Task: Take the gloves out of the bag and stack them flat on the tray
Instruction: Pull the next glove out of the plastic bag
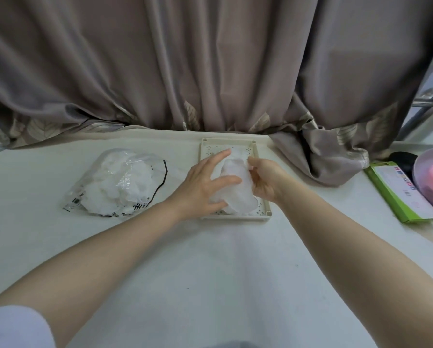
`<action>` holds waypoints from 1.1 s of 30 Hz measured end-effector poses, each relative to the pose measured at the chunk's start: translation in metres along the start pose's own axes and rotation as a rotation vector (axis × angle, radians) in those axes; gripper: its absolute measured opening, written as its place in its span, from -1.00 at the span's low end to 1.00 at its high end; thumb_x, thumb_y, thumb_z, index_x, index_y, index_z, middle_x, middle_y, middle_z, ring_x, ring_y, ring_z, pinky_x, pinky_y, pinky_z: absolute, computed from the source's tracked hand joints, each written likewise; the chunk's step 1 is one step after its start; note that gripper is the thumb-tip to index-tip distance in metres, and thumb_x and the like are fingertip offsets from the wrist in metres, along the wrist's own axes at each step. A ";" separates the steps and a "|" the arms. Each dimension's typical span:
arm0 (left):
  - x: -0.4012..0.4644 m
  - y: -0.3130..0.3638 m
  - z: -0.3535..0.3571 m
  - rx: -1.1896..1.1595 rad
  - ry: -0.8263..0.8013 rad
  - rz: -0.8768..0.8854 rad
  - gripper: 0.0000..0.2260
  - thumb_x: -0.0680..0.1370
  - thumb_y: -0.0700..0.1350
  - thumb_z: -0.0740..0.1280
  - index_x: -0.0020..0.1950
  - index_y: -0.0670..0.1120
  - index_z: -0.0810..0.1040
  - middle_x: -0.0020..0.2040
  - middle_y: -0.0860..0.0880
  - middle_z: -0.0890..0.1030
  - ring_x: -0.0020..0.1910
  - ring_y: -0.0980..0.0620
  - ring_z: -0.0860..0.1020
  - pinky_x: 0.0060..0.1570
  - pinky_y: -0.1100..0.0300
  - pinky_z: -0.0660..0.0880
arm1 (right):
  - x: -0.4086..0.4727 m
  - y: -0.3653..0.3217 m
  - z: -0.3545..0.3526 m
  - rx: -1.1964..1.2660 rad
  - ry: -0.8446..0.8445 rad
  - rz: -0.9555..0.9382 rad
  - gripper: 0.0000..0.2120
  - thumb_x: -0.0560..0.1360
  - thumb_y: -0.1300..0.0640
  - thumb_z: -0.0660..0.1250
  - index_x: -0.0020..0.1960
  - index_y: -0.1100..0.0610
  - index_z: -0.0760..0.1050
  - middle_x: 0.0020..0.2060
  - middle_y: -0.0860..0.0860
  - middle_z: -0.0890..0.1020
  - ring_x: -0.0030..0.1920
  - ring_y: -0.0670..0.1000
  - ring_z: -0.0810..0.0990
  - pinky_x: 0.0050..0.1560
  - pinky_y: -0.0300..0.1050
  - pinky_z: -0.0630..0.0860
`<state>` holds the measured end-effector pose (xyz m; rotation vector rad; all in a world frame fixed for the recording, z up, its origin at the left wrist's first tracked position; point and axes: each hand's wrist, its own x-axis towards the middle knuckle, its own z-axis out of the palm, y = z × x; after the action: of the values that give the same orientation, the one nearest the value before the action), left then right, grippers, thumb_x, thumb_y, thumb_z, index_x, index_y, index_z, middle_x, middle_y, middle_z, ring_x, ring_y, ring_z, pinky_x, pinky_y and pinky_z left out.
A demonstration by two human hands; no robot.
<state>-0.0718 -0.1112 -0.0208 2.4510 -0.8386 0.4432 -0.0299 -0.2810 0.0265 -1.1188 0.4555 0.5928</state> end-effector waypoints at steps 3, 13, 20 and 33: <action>0.008 0.001 0.002 -0.103 0.073 -0.015 -0.84 0.47 0.00 0.25 0.03 0.05 0.50 0.29 -0.07 0.43 0.20 -0.04 0.37 0.17 -0.01 0.41 | -0.002 0.000 -0.007 -0.039 -0.065 -0.003 -0.77 0.66 0.17 0.05 0.00 0.28 0.42 -0.46 0.07 0.61 -0.46 -0.03 0.62 -0.44 -0.22 0.56; 0.037 0.020 -0.018 -1.105 0.143 -0.939 -0.83 0.60 -0.21 0.18 -0.13 -0.12 0.53 -0.24 -0.03 0.58 -0.32 0.11 0.57 -0.30 0.29 0.50 | -0.001 -0.009 -0.026 -0.302 -0.219 -0.132 -0.61 0.57 0.23 0.02 0.35 0.10 0.38 -0.13 0.19 0.68 -0.27 0.07 0.68 -0.29 -0.18 0.58; 0.047 0.008 -0.023 -1.527 -0.051 -1.187 -0.67 0.54 -0.23 0.08 0.23 -0.25 0.50 0.12 -0.19 0.58 0.13 -0.16 0.54 0.17 -0.01 0.45 | 0.001 -0.019 -0.018 -0.739 -0.209 -0.370 -0.83 0.51 -0.07 0.33 -0.04 -0.01 0.61 -0.08 -0.13 0.65 -0.02 -0.09 0.53 0.08 -0.11 0.36; 0.040 -0.008 -0.017 -1.523 -0.245 -1.106 -0.27 0.46 0.42 -0.04 0.17 -0.14 0.57 0.10 -0.12 0.64 0.08 -0.08 0.62 0.07 0.02 0.53 | 0.018 -0.017 -0.018 -0.463 -0.067 -0.212 -0.76 0.59 0.23 0.14 -0.24 0.17 0.41 -0.42 0.03 0.42 -0.42 -0.01 0.41 -0.39 -0.19 0.40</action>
<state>-0.0391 -0.1153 0.0077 1.1295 0.2473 -0.6938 -0.0060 -0.2992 0.0201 -1.5603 0.1369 0.5607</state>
